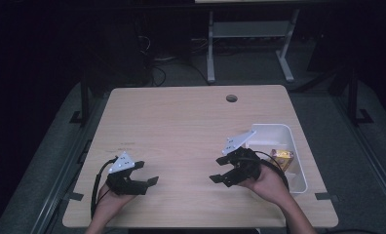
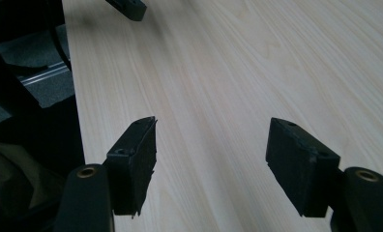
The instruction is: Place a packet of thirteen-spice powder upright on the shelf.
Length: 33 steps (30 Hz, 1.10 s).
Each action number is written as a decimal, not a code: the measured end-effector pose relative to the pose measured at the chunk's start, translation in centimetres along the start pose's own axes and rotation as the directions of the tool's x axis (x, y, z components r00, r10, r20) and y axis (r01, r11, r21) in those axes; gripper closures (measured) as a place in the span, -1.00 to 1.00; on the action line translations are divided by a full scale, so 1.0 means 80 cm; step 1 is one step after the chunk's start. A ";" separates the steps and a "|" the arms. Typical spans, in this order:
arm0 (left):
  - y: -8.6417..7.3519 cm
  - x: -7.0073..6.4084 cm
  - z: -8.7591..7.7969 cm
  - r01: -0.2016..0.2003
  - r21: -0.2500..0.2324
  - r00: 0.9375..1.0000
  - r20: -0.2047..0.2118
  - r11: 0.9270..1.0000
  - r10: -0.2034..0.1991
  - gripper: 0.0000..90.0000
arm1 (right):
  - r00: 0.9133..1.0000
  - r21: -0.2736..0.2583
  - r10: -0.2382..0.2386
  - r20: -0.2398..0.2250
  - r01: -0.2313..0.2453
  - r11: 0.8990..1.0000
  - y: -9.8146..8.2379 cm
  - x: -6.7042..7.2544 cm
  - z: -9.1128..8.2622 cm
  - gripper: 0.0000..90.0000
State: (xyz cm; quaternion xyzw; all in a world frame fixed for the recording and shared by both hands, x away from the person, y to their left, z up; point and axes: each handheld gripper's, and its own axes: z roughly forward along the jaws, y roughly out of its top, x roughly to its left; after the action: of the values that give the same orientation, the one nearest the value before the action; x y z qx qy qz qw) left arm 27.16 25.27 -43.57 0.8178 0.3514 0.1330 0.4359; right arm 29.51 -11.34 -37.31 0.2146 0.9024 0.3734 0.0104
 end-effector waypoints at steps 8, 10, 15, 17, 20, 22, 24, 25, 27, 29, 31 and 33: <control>0.000 0.000 0.000 -0.007 0.006 1.000 -0.003 1.000 0.007 -0.59 | 1.000 0.000 -0.009 -0.021 0.009 1.000 0.005 0.006 0.019 -0.24; 0.000 0.000 0.000 -0.007 0.007 1.000 -0.002 1.000 0.007 -0.59 | 1.000 -0.001 -0.009 -0.024 0.009 1.000 0.005 0.008 0.022 -0.24; 0.000 0.000 0.000 -0.013 0.010 1.000 -0.004 1.000 0.013 -0.59 | 0.999 -0.008 -0.011 -0.037 0.011 1.000 0.008 0.013 0.030 -0.26; 0.000 -0.001 0.000 -0.013 0.011 1.000 -0.004 1.000 0.013 -0.59 | 0.999 -0.008 -0.011 -0.044 0.011 1.000 0.008 0.015 0.035 -0.26; 0.000 -0.001 0.000 -0.012 0.011 1.000 -0.005 1.000 0.013 -0.59 | 0.999 -0.004 -0.019 -0.046 0.019 1.000 0.009 0.019 0.042 -0.26; -0.001 -0.001 0.000 -0.013 0.011 1.000 -0.005 1.000 0.013 -0.59 | 0.998 -0.005 -0.021 -0.053 0.021 1.000 0.008 0.021 0.047 -0.26; -0.001 -0.001 0.001 -0.013 0.012 1.000 -0.005 1.000 0.013 -0.59 | 0.998 0.003 -0.024 -0.055 0.024 1.000 0.008 0.023 0.052 -0.27; -0.001 -0.001 0.001 -0.015 0.013 1.000 -0.004 1.000 0.015 -0.59 | 0.998 0.001 -0.021 -0.061 0.021 1.000 0.008 0.025 0.054 -0.27; -0.001 -0.001 0.001 -0.016 0.015 1.000 -0.004 1.000 0.016 -0.59 | 0.998 0.001 -0.021 -0.068 0.021 1.000 0.007 0.027 0.058 -0.27; -0.001 -0.001 0.001 -0.015 0.016 1.000 -0.004 1.000 0.015 -0.59 | 0.997 0.004 -0.020 -0.074 0.020 1.000 0.006 0.029 0.061 -0.27; -0.001 -0.002 0.002 -0.015 0.017 1.000 -0.002 1.000 0.015 -0.59 | 0.997 0.004 -0.023 -0.078 0.023 1.000 0.003 0.030 0.065 -0.27; -0.001 -0.002 0.002 -0.016 0.018 1.000 -0.003 1.000 0.016 -0.59 | 0.997 0.003 -0.022 -0.079 0.022 1.000 0.000 0.033 0.069 -0.27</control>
State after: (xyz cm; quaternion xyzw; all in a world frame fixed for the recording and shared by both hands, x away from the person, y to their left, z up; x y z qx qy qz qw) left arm 27.10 25.11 -43.72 0.8244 0.3465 0.1344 0.4268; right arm 28.12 -6.57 -40.91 0.1898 0.9051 0.3798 -0.0216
